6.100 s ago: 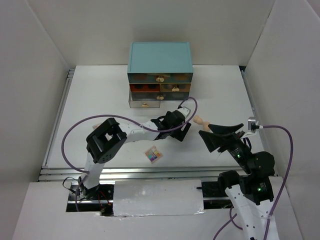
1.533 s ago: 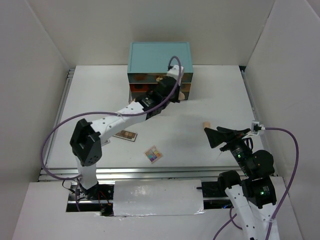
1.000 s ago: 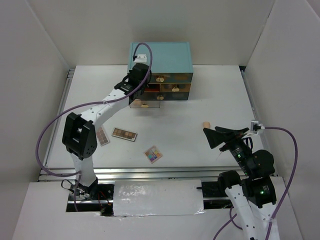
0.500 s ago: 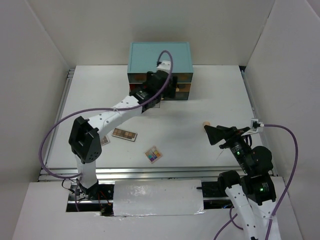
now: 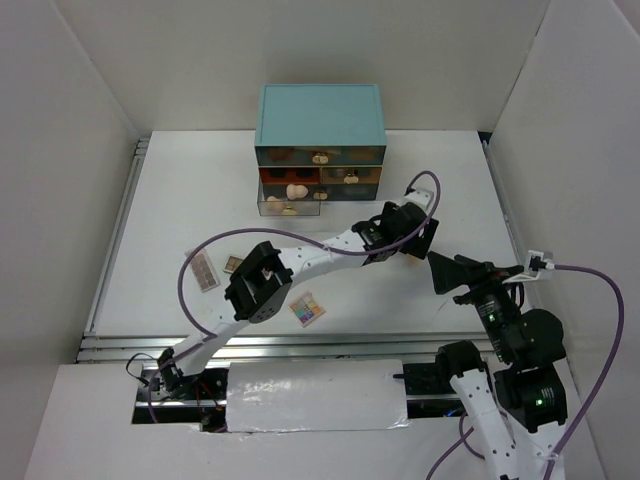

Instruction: Organize the makeup

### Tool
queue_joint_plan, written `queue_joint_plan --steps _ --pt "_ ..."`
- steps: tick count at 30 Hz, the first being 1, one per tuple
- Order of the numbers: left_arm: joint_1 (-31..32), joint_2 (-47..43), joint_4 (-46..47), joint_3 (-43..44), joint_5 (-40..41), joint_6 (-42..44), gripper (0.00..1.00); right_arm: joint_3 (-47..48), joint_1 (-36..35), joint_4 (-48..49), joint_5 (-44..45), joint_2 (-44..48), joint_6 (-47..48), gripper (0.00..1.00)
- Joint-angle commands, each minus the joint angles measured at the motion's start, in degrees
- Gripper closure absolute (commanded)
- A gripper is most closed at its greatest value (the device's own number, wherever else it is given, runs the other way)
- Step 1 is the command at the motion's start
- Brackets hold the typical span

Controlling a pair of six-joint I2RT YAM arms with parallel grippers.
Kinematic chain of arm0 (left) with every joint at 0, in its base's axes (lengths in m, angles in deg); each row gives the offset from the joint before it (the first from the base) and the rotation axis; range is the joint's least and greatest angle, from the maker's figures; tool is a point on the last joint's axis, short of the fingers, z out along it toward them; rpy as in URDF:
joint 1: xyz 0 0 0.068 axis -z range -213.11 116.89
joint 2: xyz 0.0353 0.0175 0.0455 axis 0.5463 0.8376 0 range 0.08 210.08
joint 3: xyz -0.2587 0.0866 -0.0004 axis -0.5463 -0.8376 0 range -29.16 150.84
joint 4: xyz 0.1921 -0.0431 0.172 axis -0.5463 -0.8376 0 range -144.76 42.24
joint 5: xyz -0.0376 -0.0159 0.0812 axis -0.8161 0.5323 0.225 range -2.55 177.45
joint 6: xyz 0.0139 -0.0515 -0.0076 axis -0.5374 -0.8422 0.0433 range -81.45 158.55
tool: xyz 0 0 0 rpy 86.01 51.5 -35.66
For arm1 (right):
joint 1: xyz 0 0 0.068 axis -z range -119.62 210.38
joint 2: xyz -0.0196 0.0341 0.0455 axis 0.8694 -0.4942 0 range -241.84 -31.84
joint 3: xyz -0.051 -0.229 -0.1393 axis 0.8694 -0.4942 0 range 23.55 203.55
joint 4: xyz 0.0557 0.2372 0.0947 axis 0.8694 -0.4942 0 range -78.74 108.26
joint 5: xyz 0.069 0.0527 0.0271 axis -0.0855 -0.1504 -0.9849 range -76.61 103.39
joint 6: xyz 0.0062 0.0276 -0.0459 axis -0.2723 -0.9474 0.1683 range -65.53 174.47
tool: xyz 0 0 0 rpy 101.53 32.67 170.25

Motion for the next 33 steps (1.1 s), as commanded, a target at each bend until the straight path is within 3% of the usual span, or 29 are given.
queue_joint_plan --steps 1,7,10,14,16,18,19,21,25,29,33 --pt "-0.56 2.15 5.01 2.91 -3.24 -2.90 0.03 3.16 0.17 -1.89 1.69 1.57 1.54 0.00" --pt "-0.21 9.53 2.30 8.89 -4.74 -4.66 0.09 3.08 0.17 -1.89 0.90 2.89 1.71 0.00" --pt "-0.29 11.56 1.24 9.77 -5.26 -5.80 0.20 2.81 0.09 -1.81 1.07 3.77 1.98 0.00" --pt "-0.29 12.10 0.62 8.55 -5.71 -6.68 0.47 2.73 -0.18 -1.81 1.51 4.30 2.24 0.00" --pt "-0.29 11.31 0.62 6.36 -5.44 -6.86 0.52 2.73 -0.44 -1.81 1.69 4.30 2.33 0.00" --pt "-0.29 9.55 1.23 4.33 -4.92 -6.77 0.63 2.55 -0.62 -1.81 1.86 4.39 2.33 0.00" --pt "-0.29 8.94 1.50 2.84 -4.65 -6.77 0.75 2.55 -0.79 -1.63 1.95 4.39 2.33 0.00" --pt "-0.29 6.05 1.85 1.08 -3.78 -6.34 0.84 2.29 -0.88 -1.54 1.86 4.57 2.33 0.00" --pt "-0.29 -2.82 5.36 -7.25 -1.93 -3.70 0.88 2.20 -0.97 -1.19 1.78 4.57 2.50 0.00" --pt "-0.64 -17.74 6.60 -15.70 4.39 0.60 0.87 2.37 -1.23 -0.75 1.69 4.39 2.85 0.00" --pt "-4.68 -28.84 6.51 -25.35 7.64 2.28 0.87 2.38 -1.50 -0.23 1.69 4.92 2.94 0.00"
